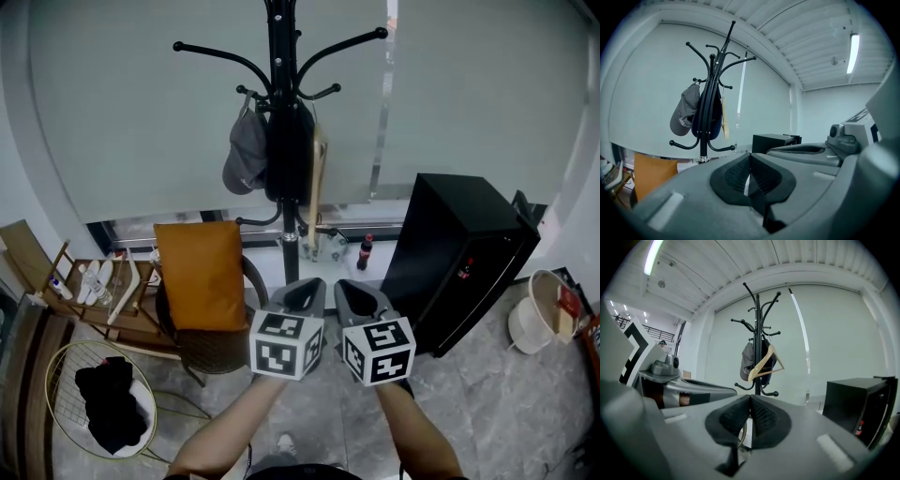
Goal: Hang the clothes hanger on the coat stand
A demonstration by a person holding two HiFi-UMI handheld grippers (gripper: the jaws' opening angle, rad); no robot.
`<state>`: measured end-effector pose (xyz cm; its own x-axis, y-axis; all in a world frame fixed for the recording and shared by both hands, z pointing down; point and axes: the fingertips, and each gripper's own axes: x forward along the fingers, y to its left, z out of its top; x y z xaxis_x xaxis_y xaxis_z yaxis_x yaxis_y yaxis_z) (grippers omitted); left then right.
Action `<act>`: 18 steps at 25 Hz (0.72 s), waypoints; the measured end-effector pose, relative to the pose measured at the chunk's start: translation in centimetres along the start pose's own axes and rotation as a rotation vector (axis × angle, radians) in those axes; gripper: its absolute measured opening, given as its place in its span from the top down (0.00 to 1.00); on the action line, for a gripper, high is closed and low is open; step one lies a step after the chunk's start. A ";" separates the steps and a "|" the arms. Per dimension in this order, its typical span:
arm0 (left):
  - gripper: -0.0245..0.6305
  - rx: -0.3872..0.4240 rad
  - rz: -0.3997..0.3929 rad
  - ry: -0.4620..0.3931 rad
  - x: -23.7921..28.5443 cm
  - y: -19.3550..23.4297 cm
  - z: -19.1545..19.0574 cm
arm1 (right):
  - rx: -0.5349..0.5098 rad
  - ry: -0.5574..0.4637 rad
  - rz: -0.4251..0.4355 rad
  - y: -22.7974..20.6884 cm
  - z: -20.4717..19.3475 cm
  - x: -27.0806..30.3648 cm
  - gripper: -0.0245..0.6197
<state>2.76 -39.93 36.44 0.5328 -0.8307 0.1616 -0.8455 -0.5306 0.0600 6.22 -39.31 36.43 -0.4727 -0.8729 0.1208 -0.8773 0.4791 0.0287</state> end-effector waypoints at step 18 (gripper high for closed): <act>0.96 0.050 -0.010 -0.006 -0.3 -1.8 0.3 | 0.002 -0.009 0.049 0.1 0.5 -1.5 0.96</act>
<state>4.07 -38.77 35.99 0.5417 -0.8261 0.1552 -0.8373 -0.5467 0.0125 6.76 -37.97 35.73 -0.5156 -0.8493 0.1136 -0.8534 0.5209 0.0212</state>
